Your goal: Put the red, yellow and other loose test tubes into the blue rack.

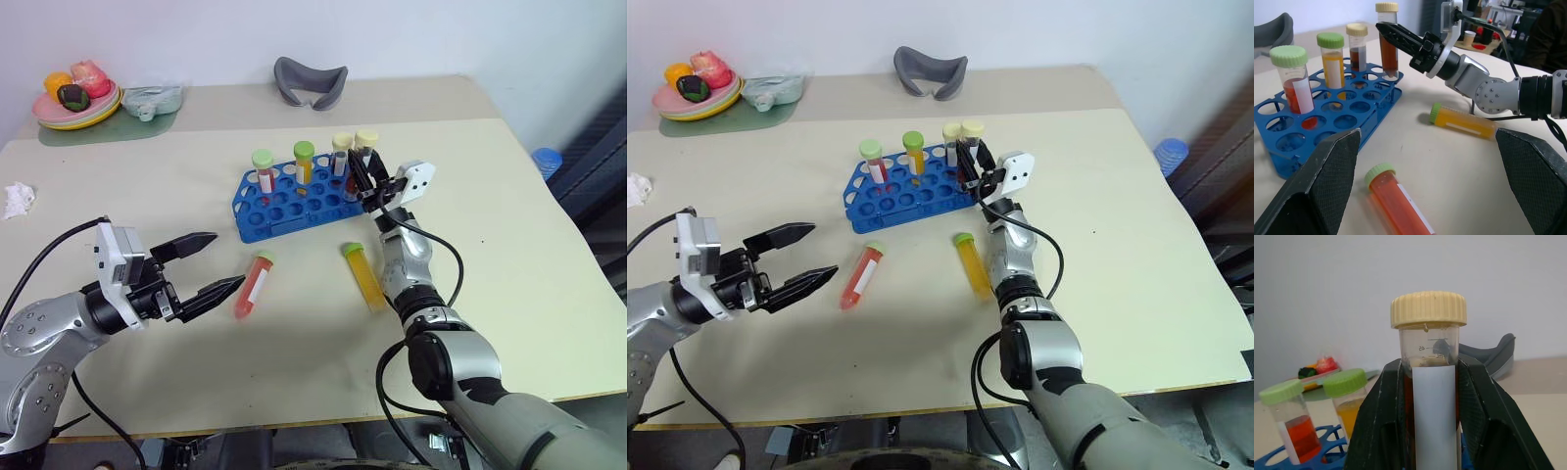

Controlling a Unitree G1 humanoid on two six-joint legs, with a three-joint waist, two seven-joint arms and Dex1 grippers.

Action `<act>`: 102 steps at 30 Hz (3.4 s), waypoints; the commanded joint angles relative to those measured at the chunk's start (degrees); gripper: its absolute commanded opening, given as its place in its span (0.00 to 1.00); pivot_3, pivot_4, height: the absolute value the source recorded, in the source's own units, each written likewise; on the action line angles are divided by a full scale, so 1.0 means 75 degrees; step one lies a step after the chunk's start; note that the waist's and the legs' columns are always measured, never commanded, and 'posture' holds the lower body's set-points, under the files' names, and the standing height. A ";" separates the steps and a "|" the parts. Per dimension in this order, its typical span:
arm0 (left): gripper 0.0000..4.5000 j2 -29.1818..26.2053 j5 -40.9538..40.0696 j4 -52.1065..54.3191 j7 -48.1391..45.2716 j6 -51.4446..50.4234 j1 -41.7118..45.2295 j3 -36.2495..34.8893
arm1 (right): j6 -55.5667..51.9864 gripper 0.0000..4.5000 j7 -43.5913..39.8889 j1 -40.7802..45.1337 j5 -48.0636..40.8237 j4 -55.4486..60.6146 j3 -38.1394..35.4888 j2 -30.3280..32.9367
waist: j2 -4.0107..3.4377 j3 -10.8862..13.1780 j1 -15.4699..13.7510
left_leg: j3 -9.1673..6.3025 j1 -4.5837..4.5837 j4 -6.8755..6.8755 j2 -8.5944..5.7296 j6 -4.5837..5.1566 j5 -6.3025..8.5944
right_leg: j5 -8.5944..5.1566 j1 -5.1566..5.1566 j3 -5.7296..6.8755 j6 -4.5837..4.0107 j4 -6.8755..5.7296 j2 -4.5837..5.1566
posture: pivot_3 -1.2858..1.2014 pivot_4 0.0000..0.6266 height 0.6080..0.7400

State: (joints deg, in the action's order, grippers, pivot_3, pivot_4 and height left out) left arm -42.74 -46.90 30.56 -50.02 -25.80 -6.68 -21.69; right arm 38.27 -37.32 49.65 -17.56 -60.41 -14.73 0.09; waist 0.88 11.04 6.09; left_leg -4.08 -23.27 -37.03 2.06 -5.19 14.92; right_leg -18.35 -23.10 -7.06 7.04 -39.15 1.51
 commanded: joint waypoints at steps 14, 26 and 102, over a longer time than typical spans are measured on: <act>1.00 0.0026 -0.0112 0.0320 0.0106 0.0061 0.0038 -0.0162 | 0.1149 0.52 0.0530 0.0001 0.0487 -0.0511 0.0050 0.0094 | 0.0000 0.0000 -0.0005 | -0.0002 0.0001 -0.0002 -0.0001 0.0000 0.0000 | 0.0000 0.0004 0.0000 0.0000 0.0000 0.0001 | 0.52 0.24 1.00; 1.00 0.0181 -0.0200 0.0412 0.0612 -0.0214 0.0243 0.0026 | 0.0090 0.99 0.1884 -0.0307 0.1275 0.1203 0.0548 0.0671 | 0.0000 0.0000 -0.0033 | -0.0004 0.0002 -0.0002 -0.0002 -0.0002 -0.0001 | 0.0000 0.0004 0.0000 0.0000 -0.0001 0.0002 | 0.52 0.24 1.00; 1.00 -0.0700 0.0704 -0.0932 -0.2150 0.0222 0.0978 0.0725 | -1.7437 0.19 0.7013 -0.1828 -0.5058 0.9849 0.1926 0.3110 | 0.0001 0.0001 -0.0248 | -0.0026 -0.0020 0.0007 -0.0002 0.0004 0.0002 | -0.0006 -0.0006 0.0015 -0.0005 0.0029 -0.0009 | 0.52 0.24 1.00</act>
State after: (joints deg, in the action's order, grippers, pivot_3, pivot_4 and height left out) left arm -47.79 -41.46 22.62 -66.20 -25.26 0.32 -15.07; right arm -92.02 16.13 37.16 -57.45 12.94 -1.65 23.71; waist 0.89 11.04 4.23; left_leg -4.27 -23.42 -36.99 2.05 -5.16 14.93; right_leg -18.39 -23.14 -6.95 7.01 -38.94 1.44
